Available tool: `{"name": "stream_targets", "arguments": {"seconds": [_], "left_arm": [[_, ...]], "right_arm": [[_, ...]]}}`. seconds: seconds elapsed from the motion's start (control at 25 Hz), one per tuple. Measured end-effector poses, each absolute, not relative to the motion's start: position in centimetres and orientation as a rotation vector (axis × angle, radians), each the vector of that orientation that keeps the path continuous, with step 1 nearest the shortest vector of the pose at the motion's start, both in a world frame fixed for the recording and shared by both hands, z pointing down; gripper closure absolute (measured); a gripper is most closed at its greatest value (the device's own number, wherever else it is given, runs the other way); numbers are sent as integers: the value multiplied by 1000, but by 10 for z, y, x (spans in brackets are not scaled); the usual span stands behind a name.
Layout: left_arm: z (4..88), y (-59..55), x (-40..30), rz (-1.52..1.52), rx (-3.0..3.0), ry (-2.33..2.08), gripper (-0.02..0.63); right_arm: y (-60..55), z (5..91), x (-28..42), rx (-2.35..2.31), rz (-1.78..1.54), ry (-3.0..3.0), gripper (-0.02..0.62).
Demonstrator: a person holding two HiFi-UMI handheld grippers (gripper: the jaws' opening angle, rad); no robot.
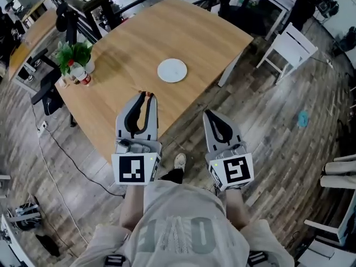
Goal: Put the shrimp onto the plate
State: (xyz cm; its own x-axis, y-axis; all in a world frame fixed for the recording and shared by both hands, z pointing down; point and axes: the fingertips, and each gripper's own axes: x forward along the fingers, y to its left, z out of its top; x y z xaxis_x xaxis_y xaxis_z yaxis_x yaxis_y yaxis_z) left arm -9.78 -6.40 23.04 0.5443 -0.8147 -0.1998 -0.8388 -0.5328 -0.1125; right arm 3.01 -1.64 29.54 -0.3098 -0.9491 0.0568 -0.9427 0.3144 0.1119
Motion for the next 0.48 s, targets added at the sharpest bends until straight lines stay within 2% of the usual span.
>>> {"name": "stream_targets", "arguments": {"seconds": [0.24,0.48], "left_arm": [[228,-134,-100,173,-2571,1422,543],[245,-167,-93,171,-2614,1481,543]], "right_arm": [[-90,306,29,1735,11,-2455,575],[-114,315,36,1675,56,-2403,575]]}}
